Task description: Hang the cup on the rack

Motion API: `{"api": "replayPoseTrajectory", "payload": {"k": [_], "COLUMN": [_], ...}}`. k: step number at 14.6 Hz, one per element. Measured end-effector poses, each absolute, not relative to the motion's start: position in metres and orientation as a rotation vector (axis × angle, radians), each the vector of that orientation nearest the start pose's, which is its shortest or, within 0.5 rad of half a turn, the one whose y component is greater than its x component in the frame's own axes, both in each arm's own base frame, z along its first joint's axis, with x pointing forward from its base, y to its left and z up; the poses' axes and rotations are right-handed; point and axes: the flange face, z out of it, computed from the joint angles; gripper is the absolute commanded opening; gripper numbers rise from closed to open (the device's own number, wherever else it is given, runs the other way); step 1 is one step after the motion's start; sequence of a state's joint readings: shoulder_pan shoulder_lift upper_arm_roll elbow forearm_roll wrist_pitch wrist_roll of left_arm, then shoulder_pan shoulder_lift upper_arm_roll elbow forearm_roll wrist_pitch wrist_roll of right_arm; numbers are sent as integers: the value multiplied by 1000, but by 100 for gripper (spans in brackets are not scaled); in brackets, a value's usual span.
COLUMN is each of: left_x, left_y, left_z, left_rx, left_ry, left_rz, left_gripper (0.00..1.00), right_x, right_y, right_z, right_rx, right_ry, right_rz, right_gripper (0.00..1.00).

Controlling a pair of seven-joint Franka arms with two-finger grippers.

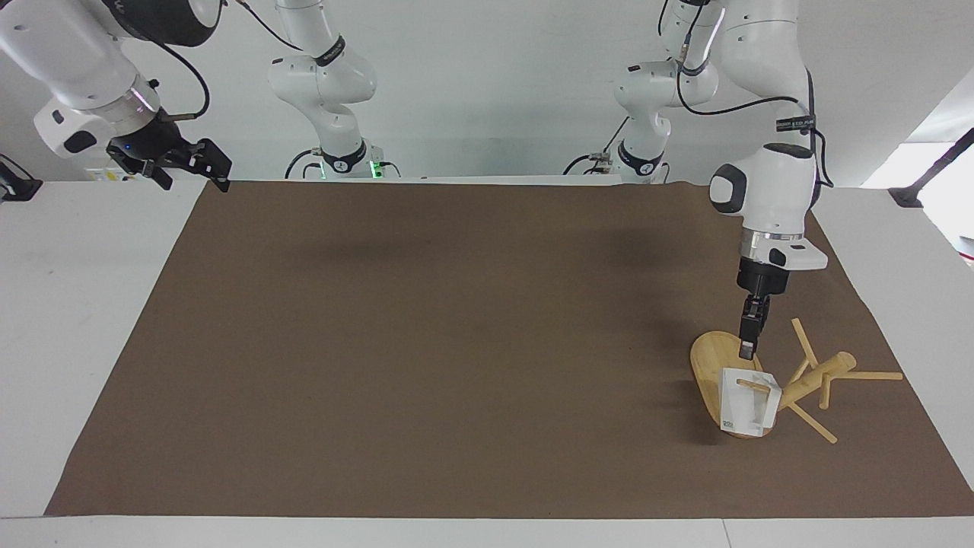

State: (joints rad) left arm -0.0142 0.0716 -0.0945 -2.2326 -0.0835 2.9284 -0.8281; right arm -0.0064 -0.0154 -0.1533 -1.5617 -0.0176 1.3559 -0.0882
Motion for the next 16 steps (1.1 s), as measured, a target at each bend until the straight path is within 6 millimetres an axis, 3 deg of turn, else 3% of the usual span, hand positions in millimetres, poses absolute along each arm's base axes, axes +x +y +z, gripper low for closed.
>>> {"api": "replayPoseTrajectory", "payload": {"k": [3, 8, 13, 16], "left_x": [564, 534, 522, 525], "left_y": [-52, -28, -17, 0], "left_z": [454, 527, 587, 605], "left_rx": [-3073, -3088, -3163, -3160], "left_ry": [-1290, -1090, -640, -352], "left_rz": [-752, -422, -148, -78], "left_gripper": [59, 100, 100, 100], "right_x": [519, 519, 519, 519], "right_y": [-86, -86, -86, -86], "right_z": [620, 620, 620, 620], "right_rx": [-3117, -3117, -3117, -3117], "right_ry": [114, 114, 114, 114], "right_rz": [299, 299, 299, 299], "right_gripper": [100, 100, 100, 100]}}
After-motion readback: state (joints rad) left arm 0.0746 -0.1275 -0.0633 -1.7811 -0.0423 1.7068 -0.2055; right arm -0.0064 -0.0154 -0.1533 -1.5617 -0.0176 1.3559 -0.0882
